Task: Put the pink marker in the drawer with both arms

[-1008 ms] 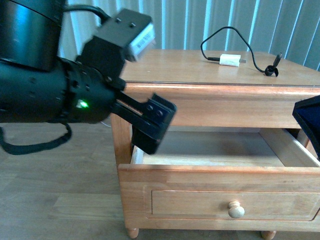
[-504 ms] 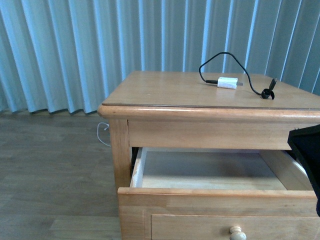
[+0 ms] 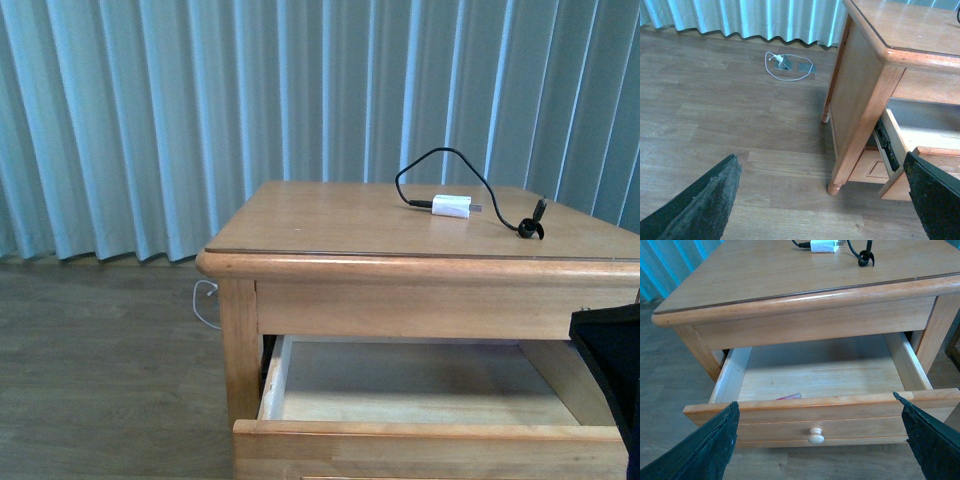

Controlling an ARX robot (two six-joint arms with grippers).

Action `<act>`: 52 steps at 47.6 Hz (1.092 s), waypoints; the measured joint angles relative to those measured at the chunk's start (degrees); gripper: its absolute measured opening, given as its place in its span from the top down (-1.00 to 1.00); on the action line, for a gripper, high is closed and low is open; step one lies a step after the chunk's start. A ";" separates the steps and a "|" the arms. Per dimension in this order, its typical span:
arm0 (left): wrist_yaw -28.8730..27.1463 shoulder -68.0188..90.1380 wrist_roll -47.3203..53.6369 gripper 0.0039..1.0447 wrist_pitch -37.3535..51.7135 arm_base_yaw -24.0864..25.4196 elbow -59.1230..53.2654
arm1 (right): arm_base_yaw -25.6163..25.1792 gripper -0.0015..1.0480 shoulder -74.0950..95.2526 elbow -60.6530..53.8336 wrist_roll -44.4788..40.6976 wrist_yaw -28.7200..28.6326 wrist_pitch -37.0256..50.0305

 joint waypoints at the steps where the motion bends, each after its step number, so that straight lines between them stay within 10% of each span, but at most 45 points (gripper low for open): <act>1: 0.00 0.00 -0.02 -0.89 0.00 0.00 0.00 | 0.00 -0.84 0.00 0.00 0.00 0.00 0.00; 28: 2.38 -8.72 4.72 0.92 5.90 1.14 -7.15 | 0.00 -0.84 0.00 0.00 0.00 0.00 0.00; 52: 2.56 -22.91 4.96 0.93 -5.75 1.14 -8.61 | 0.04 -0.84 0.00 0.00 0.00 -0.04 0.00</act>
